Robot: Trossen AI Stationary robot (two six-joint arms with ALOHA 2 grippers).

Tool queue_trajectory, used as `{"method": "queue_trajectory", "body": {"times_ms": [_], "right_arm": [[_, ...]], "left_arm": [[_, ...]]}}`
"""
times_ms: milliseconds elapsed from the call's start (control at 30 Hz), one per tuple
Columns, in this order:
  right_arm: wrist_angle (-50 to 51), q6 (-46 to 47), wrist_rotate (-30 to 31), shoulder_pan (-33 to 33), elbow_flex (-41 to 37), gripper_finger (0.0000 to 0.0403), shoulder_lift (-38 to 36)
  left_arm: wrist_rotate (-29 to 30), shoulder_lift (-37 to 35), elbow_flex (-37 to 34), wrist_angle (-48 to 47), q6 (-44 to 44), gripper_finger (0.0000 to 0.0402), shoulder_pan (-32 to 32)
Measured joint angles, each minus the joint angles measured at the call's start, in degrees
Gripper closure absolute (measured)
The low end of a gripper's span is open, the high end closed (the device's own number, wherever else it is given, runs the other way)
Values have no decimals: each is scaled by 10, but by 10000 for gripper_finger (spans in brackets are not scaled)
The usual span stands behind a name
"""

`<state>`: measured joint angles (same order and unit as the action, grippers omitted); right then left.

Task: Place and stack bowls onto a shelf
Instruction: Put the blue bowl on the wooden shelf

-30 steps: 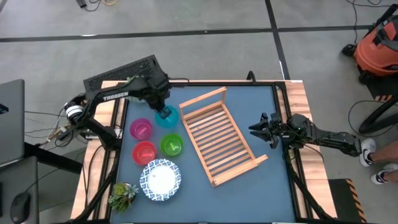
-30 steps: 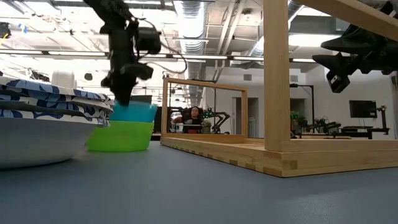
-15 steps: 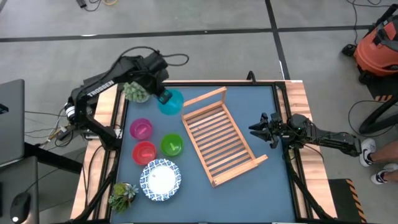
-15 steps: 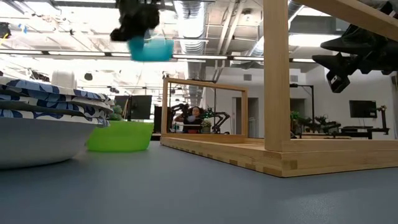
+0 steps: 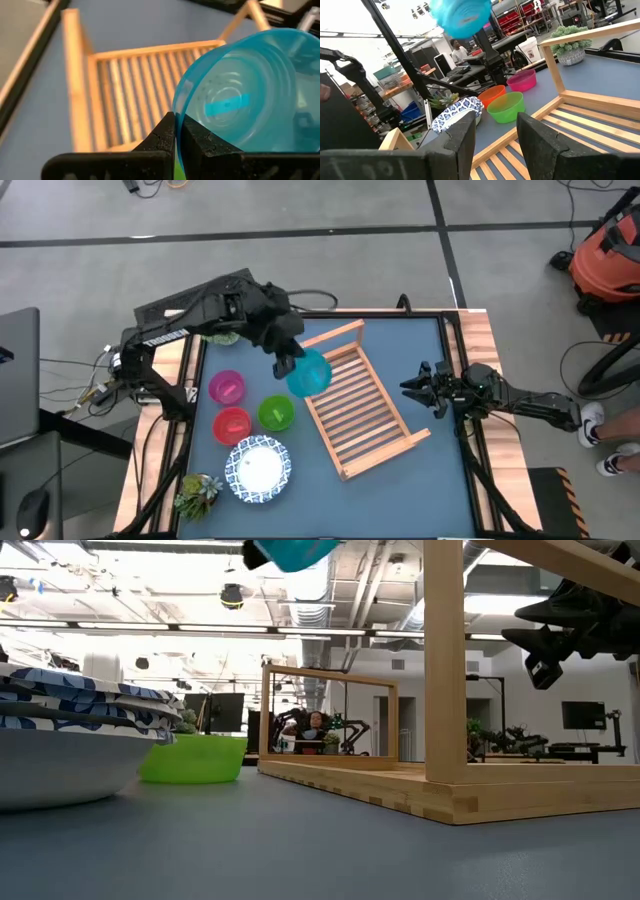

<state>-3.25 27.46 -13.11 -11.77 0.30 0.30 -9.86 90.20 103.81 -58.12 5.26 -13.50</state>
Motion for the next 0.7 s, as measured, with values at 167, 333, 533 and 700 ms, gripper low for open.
{"method": "queue_trajectory", "body": {"times_ms": [167, 333, 533, 700], "right_arm": [[1, 2, 0, 0, 0, 232, 5], [1, 2, 0, 0, 0, 232, 12], [2, 1, 4, 0, 0, 232, 16], [2, 1, 4, 0, 0, 232, 16]], "left_arm": [[-9, 30, 0, -13, -152, 401, 37], [12, 59, 0, 3, -310, 401, 52], [74, 107, 1, 19, -501, 401, 53], [92, 157, 39, -1, -608, 401, 46]]}}
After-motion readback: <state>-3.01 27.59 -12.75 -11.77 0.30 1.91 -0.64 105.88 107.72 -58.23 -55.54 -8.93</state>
